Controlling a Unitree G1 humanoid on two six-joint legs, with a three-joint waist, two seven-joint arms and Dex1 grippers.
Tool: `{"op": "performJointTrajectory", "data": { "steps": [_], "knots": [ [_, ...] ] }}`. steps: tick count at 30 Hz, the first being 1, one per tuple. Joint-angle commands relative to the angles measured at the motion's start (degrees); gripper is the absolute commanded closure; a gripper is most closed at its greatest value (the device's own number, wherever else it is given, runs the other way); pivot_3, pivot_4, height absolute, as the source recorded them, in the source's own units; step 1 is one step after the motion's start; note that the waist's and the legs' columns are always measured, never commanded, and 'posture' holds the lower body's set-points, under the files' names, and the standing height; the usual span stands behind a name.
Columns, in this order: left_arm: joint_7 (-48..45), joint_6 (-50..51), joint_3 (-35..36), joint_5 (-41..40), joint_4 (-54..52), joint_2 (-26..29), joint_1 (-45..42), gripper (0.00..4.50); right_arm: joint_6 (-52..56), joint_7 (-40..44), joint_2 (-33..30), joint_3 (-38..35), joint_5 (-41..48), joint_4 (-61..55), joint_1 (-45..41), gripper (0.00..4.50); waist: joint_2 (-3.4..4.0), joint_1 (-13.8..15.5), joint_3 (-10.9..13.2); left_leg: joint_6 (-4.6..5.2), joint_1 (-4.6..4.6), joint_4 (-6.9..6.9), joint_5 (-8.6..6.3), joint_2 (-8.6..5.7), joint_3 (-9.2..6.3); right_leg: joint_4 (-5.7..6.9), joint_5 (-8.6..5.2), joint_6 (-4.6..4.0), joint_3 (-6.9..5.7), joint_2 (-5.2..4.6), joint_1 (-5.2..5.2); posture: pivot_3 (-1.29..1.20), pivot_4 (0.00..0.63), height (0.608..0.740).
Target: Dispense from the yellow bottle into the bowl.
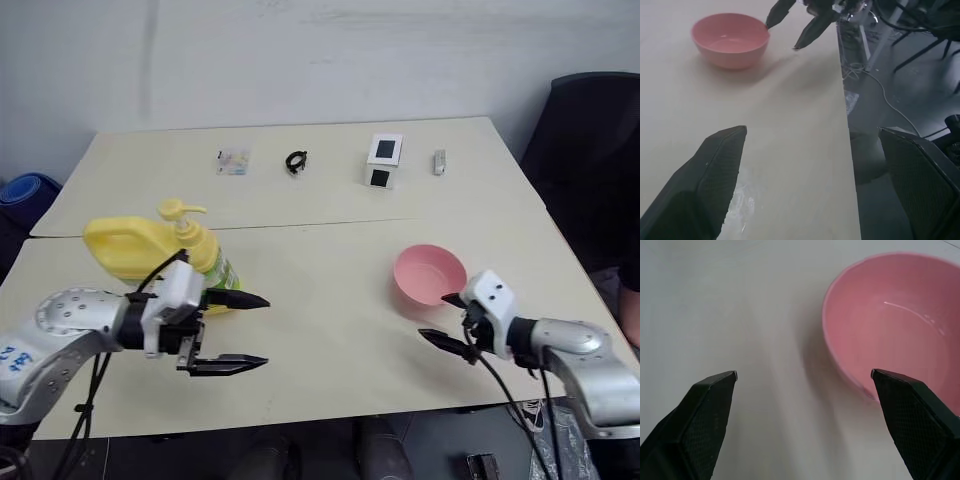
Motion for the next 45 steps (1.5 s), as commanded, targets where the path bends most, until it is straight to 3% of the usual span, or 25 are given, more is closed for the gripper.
{"op": "performJointTrajectory", "data": {
  "steps": [1, 8, 11, 15, 26, 29, 34, 35, 40, 45],
  "knots": [
    [-0.2, -1.9, -2.0, 3.0, 1.1, -0.5, -2.8, 0.0, -2.5, -3.5, 1.9, 2.0, -3.0, 0.1, -2.7, 0.02, -0.01, 0.0, 0.0, 0.0, 0.02, 0.03, 0.0, 0.0, -0.02, 0.0, 0.0, 0.0, -0.02, 0.01, 0.01, 0.0, 0.15, 0.74],
    [0.6, -2.4, -3.6, 5.4, 1.0, -2.3, -3.8, 0.0, -6.1, -5.3, 4.3, 5.6, -6.9, 5.0, -6.7, 0.02, -0.03, 0.1, 0.0, 0.04, 0.0, 0.03, 0.02, -0.02, -0.07, -0.02, 0.0, 0.01, -0.03, 0.01, -0.04, 0.0, 0.15, 0.74],
    [0.9, -2.4, -3.3, 5.8, 0.9, -2.5, -3.5, 0.0, -7.4, -6.2, 4.8, 6.7, -8.7, 8.0, -8.1, 0.64, -0.03, 0.1, 0.0, 0.04, -0.01, 0.03, 0.02, -0.02, -0.06, -0.03, 0.01, 0.03, -0.03, -0.02, -0.06, 0.0, 0.15, 0.74],
    [1.7, -2.1, -3.4, 5.9, 0.8, -3.3, -4.3, 0.0, -9.9, -8.8, 6.4, 8.3, -12.2, 13.1, -10.0, 1.98, -0.03, 0.1, 0.0, 0.05, 0.02, 0.03, 0.02, -0.02, -0.07, -0.01, 0.01, 0.03, -0.03, -0.02, -0.04, 0.0, 0.15, 0.74],
    [2.1, -2.4, -3.1, 6.5, 1.6, -3.7, -5.1, 0.0, -11.4, -8.5, 8.1, 8.5, -12.3, 15.5, -11.2, 1.98, -0.03, 0.1, 0.0, 0.06, 0.01, 0.03, 0.03, -0.03, -0.07, 0.02, 0.02, 0.04, -0.03, -0.03, -0.05, 0.0, 0.15, 0.74],
    [2.1, -2.6, -3.2, 6.7, 1.8, -3.8, -5.2, 0.0, -11.9, -8.6, 8.4, 8.5, -12.2, 16.0, -11.4, 2.57, -0.03, 0.1, 0.0, 0.06, 0.01, 0.03, 0.03, -0.02, -0.08, 0.03, 0.02, 0.04, -0.03, -0.03, -0.05, 0.0, 0.15, 0.74],
    [2.1, -2.9, -3.5, 7.3, 2.4, -4.4, -5.7, 0.0, -13.5, -7.8, 8.3, 9.2, -12.8, 17.2, -12.0, 4.32, -0.03, 0.1, 0.0, 0.07, 0.01, 0.04, 0.03, -0.04, -0.07, 0.02, 0.02, 0.04, -0.03, -0.04, -0.05, 0.0, 0.15, 0.74],
    [2.1, -3.1, -3.6, 7.5, 2.6, -4.6, -5.8, 0.0, -14.0, -7.6, 8.2, 9.5, -13.1, 17.5, -12.3, 4.46, -0.06, 0.0, 0.0, 0.06, 0.03, 0.04, 0.03, -0.04, -0.07, 0.02, 0.02, 0.04, -0.02, -0.03, -0.03, 0.0, 0.15, 0.74],
    [2.3, -3.4, -2.8, 7.7, 2.9, -5.1, -5.8, 0.0, -14.8, -5.5, 7.4, 10.8, -14.6, 17.6, -13.2, 4.46, -0.09, 0.0, 0.0, 0.06, 0.06, 0.04, 0.03, -0.02, -0.08, 0.04, 0.02, 0.04, -0.03, -0.01, -0.01, 0.0, 0.15, 0.74],
    [3.6, -1.2, 2.3, 4.5, 1.6, -4.7, -5.7, 0.0, -14.3, 2.8, 3.4, 13.7, -14.9, 13.9, -18.2, 4.46, -0.11, -0.1, 0.0, 0.07, 0.06, 0.05, 0.03, -0.03, -0.06, 0.08, 0.02, 0.04, -0.01, -0.02, -0.04, 0.0, 0.15, 0.74]
  ]
}}
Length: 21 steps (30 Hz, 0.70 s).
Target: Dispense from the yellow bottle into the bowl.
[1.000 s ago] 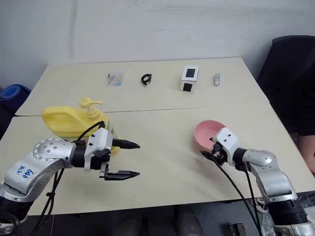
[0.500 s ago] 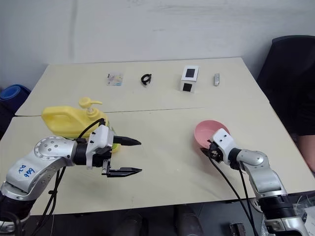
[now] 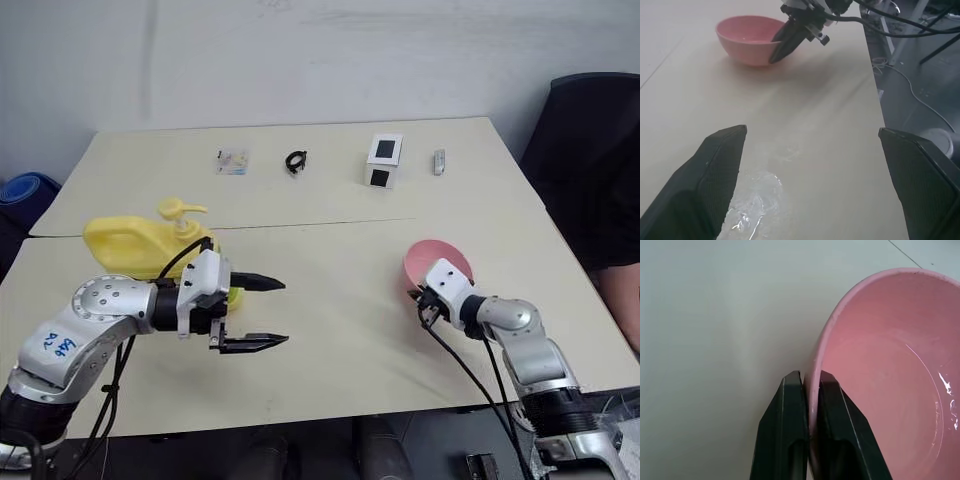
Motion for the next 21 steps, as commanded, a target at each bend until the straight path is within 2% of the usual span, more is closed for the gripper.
{"op": "performJointTrajectory", "data": {
  "steps": [1, 4, 8, 12, 16, 18, 21],
  "knots": [
    [1.2, 1.9, 6.5, -4.4, -3.0, 0.8, -0.5, 0.0, 0.2, 7.8, -3.4, 2.3, 0.7, -4.6, -5.7, 4.46, -0.01, -0.1, 0.0, 0.0, 0.0, 0.0, 0.0, 0.0, 0.0, 0.02, 0.0, 0.0, 0.0, 0.0, -0.01, 0.0, 0.15, 0.74],
    [2.3, 4.9, 12.5, -8.8, -5.0, 2.1, 0.0, 0.0, 0.9, 14.6, -4.7, 5.1, 1.5, -5.6, -11.9, 4.46, -0.02, -0.1, 0.0, 0.0, -0.13, 0.02, 0.02, 0.0, 0.0, 0.1, 0.0, 0.0, 0.0, 0.01, -0.22, 0.0, 0.15, 0.74],
    [4.6, 9.3, 21.6, -15.5, -6.1, 4.3, -0.1, 0.0, 1.8, 22.4, -3.1, 9.1, 2.3, -4.6, -21.7, 4.46, -0.03, 0.0, 0.0, -0.09, -0.59, 0.12, 0.08, 0.02, -0.09, 0.26, 0.01, -0.03, -0.06, 0.01, -0.72, 0.0, 0.15, 0.74],
    [7.4, 14.3, 31.5, -26.0, -5.1, 6.4, -1.7, 0.8, 0.6, 25.6, 1.8, 12.9, 0.9, 0.6, -32.0, 4.5, -0.04, 0.0, 0.0, -0.13, -0.76, 0.2, 0.1, 0.03, -0.17, 0.21, 0.0, -0.05, -0.13, -0.04, -0.81, 0.0, 0.15, 0.74],
    [11.1, 16.7, 36.9, -31.5, -1.4, 9.6, -5.9, 2.01, -0.8, 28.6, 6.8, 15.6, 0.4, 5.9, -39.4, 4.5, -0.05, 0.2, 0.0, -0.15, -0.83, 0.2, 0.09, 0.0, -0.24, 0.1, 0.01, -0.04, -0.22, -0.13, -0.79, 0.0, 0.15, 0.74],
    [11.4, 16.4, 38.2, -30.8, 2.1, 11.7, -7.6, 2.66, -3.2, 30.1, 9.2, 17.0, -0.5, 8.7, -42.6, 4.5, -0.05, 0.1, 0.0, -0.17, -0.86, 0.2, 0.1, 0.0, -0.24, 0.09, 0.01, -0.04, -0.22, -0.13, -0.81, 0.0, 0.15, 0.74],
    [10.7, 13.2, 36.3, -25.5, 6.7, 14.2, -8.6, 3.6, -5.7, 31.5, 12.3, 18.4, -1.5, 12.5, -46.2, 4.5, -0.05, 0.0, 0.0, -0.46, -0.86, 0.09, 0.25, -0.01, -0.23, 0.14, 0.01, -0.04, -0.25, -0.12, -0.81, 0.0, 0.15, 0.74]
  ]
}}
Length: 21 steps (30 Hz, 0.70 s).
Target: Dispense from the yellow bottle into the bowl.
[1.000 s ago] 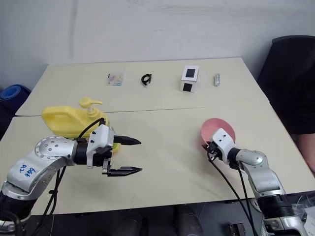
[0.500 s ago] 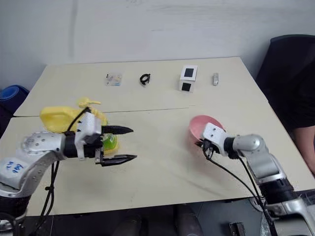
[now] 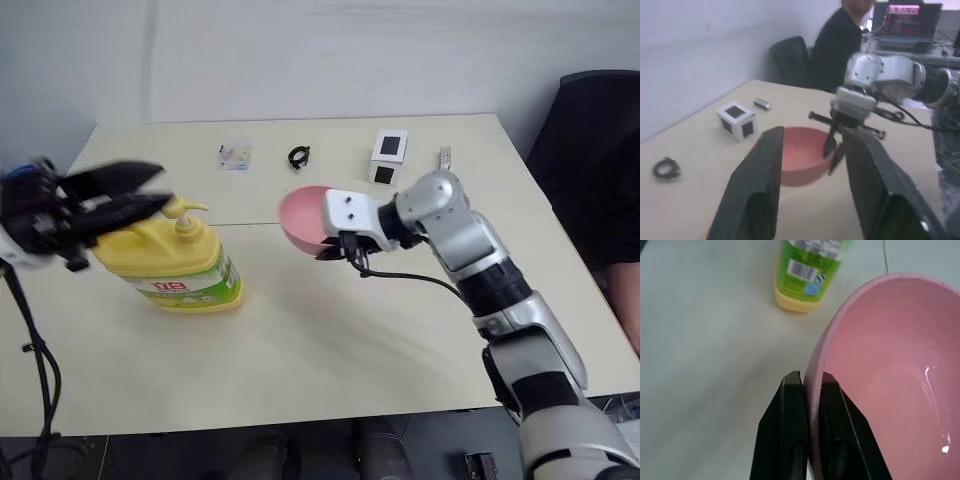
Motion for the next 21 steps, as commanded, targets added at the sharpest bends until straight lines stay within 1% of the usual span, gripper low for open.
{"op": "performJointTrajectory", "data": {
  "steps": [1, 2, 4, 7, 8, 10, 11, 12, 17, 21],
  "knots": [
    [0.6, -4.5, -2.0, 6.5, 5.7, 1.9, -1.9, 3.92, -3.4, 1.8, 2.2, 0.1, -0.5, 2.6, -3.9, 4.5, 0.0, 0.0, 0.0, -0.06, 0.0, -0.05, 0.03, 0.0, 0.01, -0.01, 0.0, 0.0, 0.0, 0.0, -0.01, 0.0, 0.15, 0.74],
    [1.1, -5.8, -3.4, 8.3, 7.9, 1.8, -3.0, 4.17, -4.1, 2.3, 2.9, 0.3, -0.6, 3.6, -4.6, 4.5, 0.0, 0.1, 0.0, -0.06, -0.01, -0.07, 0.04, 0.0, 0.01, -0.03, 0.0, 0.0, -0.02, 0.01, -0.01, 0.0, 0.15, 0.74],
    [1.4, -7.6, -5.5, 10.3, 10.5, 1.0, -5.2, 4.17, -5.0, 3.0, 4.1, 0.5, -1.1, 5.2, -5.7, 4.5, 0.0, 0.1, 0.0, -0.07, -0.07, -0.06, 0.04, 0.0, -0.01, -0.04, 0.0, 0.0, -0.06, 0.01, -0.02, 0.0, 0.15, 0.74],
    [-0.4, -9.2, -8.4, 11.6, 9.9, 0.4, -6.0, 4.17, -6.4, 3.8, 5.6, 0.8, -2.0, 7.2, -7.3, 4.5, -0.02, 0.0, 0.0, -0.07, -0.29, -0.02, 0.04, 0.0, 0.01, -0.04, 0.01, 0.02, -0.04, -0.01, -0.2, 0.0, 0.15, 0.74],
    [-0.6, -9.4, -8.9, 11.7, 9.4, 0.2, -6.0, 4.17, -6.5, 3.9, 5.9, 0.9, -2.2, 7.5, -7.8, 4.5, -0.03, 0.0, 0.0, -0.07, -0.52, 0.04, 0.04, -0.01, 0.04, 0.01, 0.02, 0.04, -0.02, -0.04, -0.46, 0.0, 0.15, 0.74],
    [-0.4, -9.2, -9.4, 11.2, 8.5, -0.5, -5.7, 4.17, -5.3, 4.5, 6.9, 0.8, -1.9, 7.1, -9.0, 4.5, -0.04, -0.1, 0.0, -0.12, -1.25, 0.42, 0.04, -0.05, 0.06, 0.38, 0.04, 0.07, 0.01, -0.08, -1.32, 0.0, 0.15, 0.74],
    [-0.5, -9.2, -9.5, 11.1, 7.8, -0.8, -5.2, 4.17, -4.4, 4.9, 7.5, 0.7, -1.5, 6.6, -9.5, 4.5, -0.04, -0.2, 0.0, -0.19, -1.74, 0.78, -0.01, -0.03, 0.07, 0.73, 0.04, 0.06, 0.0, -0.08, -1.84, 0.0, 0.15, 0.74],
    [-0.6, -9.1, -9.6, 11.0, 7.1, -1.1, -4.6, 4.17, -3.6, 5.3, 8.0, 0.7, -1.2, 6.1, -10.0, 4.5, -0.04, -0.5, 0.0, -0.2, -2.12, 0.91, -0.02, -0.03, 0.08, 0.79, 0.04, 0.06, 0.01, -0.08, -2.16, 0.0, 0.15, 0.74],
    [0.3, -9.8, -9.7, 12.0, 4.9, -2.6, -1.7, 4.17, -1.3, 7.5, 9.5, 1.0, -0.1, 2.0, -10.6, 4.5, -0.04, -1.3, 0.0, -0.27, -2.17, 0.94, 0.04, -0.01, 0.14, 0.86, 0.04, 0.05, 0.03, -0.06, -2.23, 0.0, 0.15, 0.74],
    [2.7, -10.3, -10.6, 13.7, 4.1, -4.1, -1.7, 4.17, -0.1, 8.5, 10.2, 1.1, 0.6, -0.8, -11.0, 4.5, -0.04, -1.3, 0.0, -0.25, -1.96, 0.95, 0.09, -0.03, 0.14, 0.92, 0.07, 0.0, 0.04, -0.06, -2.03, 0.0, 0.15, 0.74]
  ]
}}
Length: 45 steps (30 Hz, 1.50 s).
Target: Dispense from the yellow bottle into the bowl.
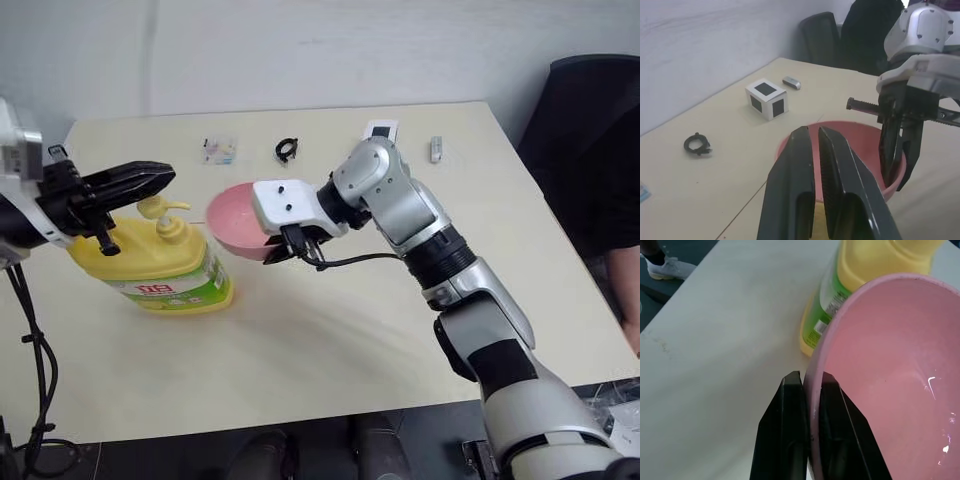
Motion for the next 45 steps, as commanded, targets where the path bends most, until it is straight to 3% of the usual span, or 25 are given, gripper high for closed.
{"op": "performJointTrajectory", "data": {
  "steps": [1, 25, 45],
  "knots": [
    [2.3, -1.7, 0.3, 1.7, -2.2, -0.8, -0.5, 4.17, 1.4, 1.0, 1.4, -0.9, 2.1, -4.4, -2.6, 4.5, 0.0, 0.0, 0.0, 0.0, 0.04, 0.0, 0.01, 0.0, -0.01, 0.0, 0.01, -0.02, 0.0, 0.0, 0.04, 0.0, 0.15, 0.74],
    [8.3, -3.3, 2.6, 4.9, -7.4, -4.5, 3.0, 4.17, -1.3, 0.8, 3.0, -0.9, 2.2, -1.4, -5.4, 4.5, -0.02, -0.1, 0.0, -0.03, 0.09, 0.0, 0.08, 0.0, 0.0, 0.05, 0.07, -0.06, 0.03, -0.01, 0.06, 0.0, 0.15, 0.74],
    [10.4, -3.9, -1.3, 9.7, -7.5, -5.5, 4.3, 4.17, -4.9, 1.7, 3.2, -0.3, 1.0, 1.1, -5.7, 4.5, -0.02, -0.3, 0.0, -0.1, 0.15, 0.0, 0.12, 0.01, 0.02, 0.15, 0.08, -0.08, 0.06, 0.0, 0.04, 0.0, 0.15, 0.74]
  ]
}}
